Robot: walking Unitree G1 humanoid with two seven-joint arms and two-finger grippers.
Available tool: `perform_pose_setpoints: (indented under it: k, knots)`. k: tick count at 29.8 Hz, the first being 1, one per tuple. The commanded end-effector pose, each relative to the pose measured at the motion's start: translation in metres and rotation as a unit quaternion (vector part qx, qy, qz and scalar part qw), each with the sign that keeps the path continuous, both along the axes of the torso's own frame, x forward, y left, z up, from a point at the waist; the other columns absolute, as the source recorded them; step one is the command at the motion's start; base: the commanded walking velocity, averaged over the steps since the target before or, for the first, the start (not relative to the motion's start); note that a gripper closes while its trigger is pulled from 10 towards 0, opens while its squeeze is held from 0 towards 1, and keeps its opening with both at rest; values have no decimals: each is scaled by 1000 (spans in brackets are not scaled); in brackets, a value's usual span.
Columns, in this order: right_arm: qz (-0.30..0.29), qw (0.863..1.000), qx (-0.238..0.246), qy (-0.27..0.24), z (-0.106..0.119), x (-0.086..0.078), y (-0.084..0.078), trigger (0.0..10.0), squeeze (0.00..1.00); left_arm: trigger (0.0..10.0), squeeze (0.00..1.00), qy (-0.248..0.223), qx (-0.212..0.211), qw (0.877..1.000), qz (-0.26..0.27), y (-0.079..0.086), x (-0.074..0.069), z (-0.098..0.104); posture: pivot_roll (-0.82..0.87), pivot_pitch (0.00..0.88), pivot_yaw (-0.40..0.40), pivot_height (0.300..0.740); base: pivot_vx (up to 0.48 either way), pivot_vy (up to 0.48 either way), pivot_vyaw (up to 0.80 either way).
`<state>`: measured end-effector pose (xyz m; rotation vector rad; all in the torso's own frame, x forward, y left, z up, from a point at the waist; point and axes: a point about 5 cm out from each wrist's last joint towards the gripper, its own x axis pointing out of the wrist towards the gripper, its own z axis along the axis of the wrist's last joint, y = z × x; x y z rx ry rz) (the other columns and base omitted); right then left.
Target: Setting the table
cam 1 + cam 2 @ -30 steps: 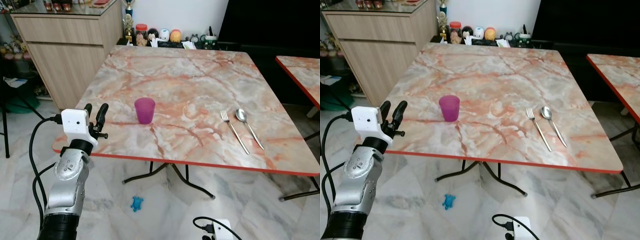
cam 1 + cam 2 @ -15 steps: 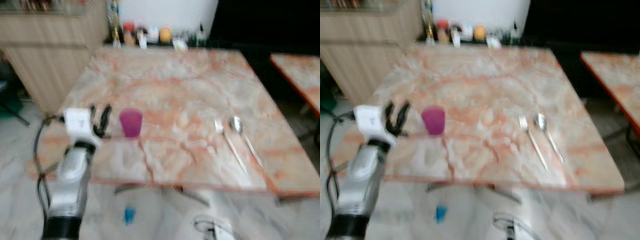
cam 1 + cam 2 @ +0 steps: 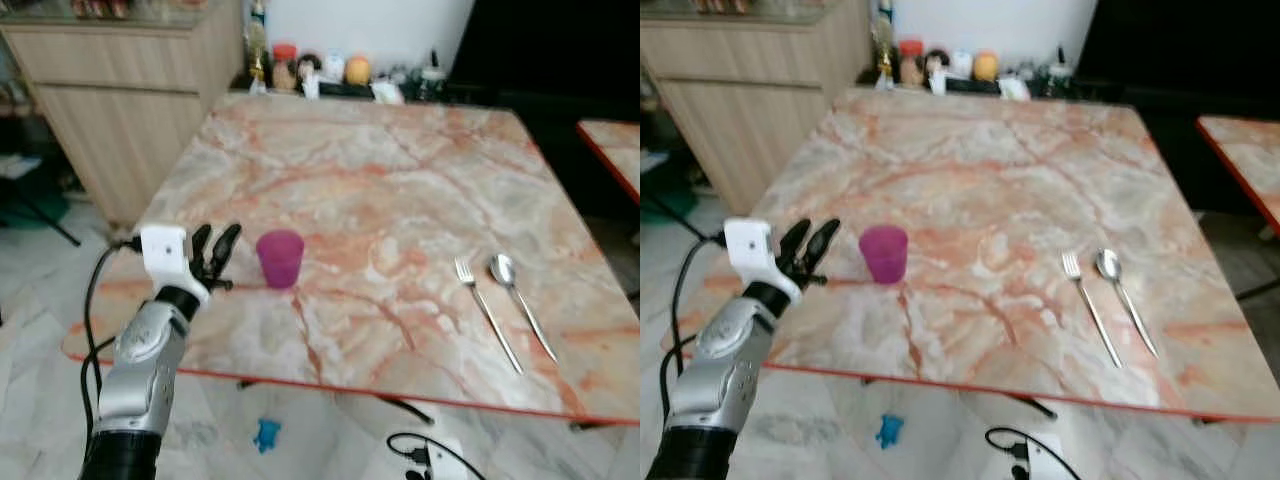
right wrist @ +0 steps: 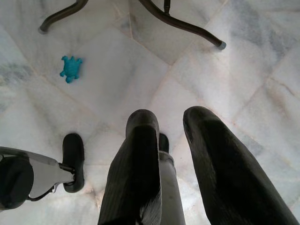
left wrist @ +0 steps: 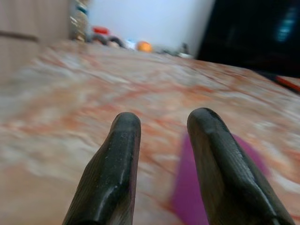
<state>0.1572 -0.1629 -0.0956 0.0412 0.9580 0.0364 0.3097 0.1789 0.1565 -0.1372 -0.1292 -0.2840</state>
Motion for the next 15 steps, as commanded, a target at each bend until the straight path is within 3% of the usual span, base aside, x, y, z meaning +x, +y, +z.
perform_pose_setpoints:
  k: [1, 4, 9, 15]
  knots:
    - [1, 1000, 3, 9, -2, -4, 3, 10000, 0, 10000, 0, 2, 8, 1000, -19, -4, -2, 6, 166, 13, -36, 740, 0, 0, 0]
    - [1, 1000, 3, 10, -2, -5, 4, 10000, 0, 10000, 0, 13, 10, 1000, 3, -2, 4, 9, 168, 14, -37, 740, 0, 0, 0]
    - [2, 1000, 3, 11, -2, -4, 5, 10000, 0, 10000, 0, 28, -38, 999, 9, -10, 17, 24, 162, 11, -35, 740, 0, 0, 0]
    - [1, 1000, 3, 11, -2, -3, 7, 10000, 0, 10000, 0, 52, -3, 999, 3, -21, 26, 26, 158, 10, -32, 740, 0, 0, 0]
